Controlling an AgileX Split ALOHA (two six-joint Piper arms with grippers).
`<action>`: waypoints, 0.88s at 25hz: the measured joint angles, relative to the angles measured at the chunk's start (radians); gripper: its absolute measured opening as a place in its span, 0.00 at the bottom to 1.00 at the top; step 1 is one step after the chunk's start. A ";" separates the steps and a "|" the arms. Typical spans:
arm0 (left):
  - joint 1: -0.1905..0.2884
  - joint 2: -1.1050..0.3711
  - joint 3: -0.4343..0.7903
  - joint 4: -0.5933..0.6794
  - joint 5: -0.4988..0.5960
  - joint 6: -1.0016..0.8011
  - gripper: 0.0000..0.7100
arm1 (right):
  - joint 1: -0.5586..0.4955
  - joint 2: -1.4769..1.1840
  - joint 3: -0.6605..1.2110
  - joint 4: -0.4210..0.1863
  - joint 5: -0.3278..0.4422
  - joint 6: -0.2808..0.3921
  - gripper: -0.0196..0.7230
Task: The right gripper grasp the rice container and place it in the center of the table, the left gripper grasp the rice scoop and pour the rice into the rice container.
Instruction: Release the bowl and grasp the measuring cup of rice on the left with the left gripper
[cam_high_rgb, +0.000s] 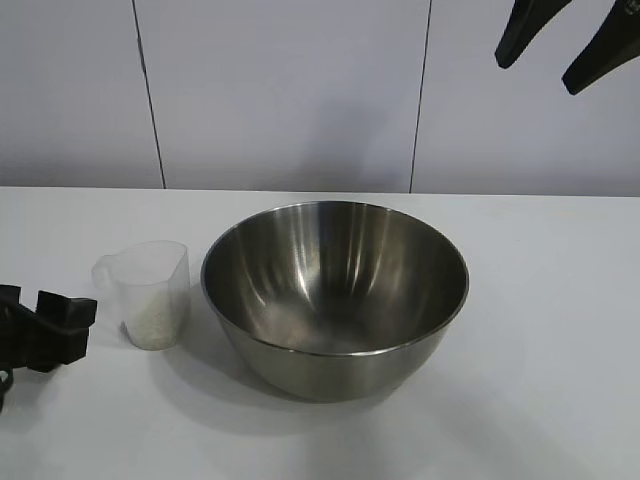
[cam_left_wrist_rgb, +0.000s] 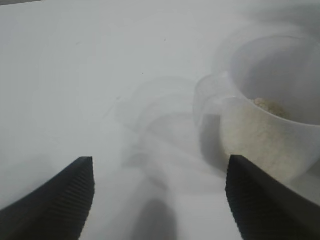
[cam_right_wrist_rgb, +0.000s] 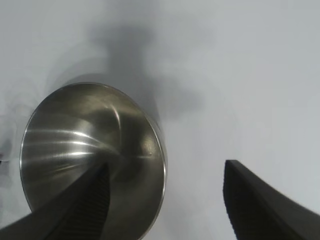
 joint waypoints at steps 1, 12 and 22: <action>0.000 0.006 -0.010 0.000 0.000 0.000 0.75 | 0.000 0.000 0.000 0.000 0.000 0.000 0.64; 0.000 0.009 -0.075 -0.002 0.000 0.000 0.75 | 0.000 0.000 0.000 0.000 -0.001 0.000 0.64; 0.000 0.012 -0.104 -0.003 0.000 0.000 0.75 | 0.000 0.000 0.000 0.000 -0.001 0.000 0.64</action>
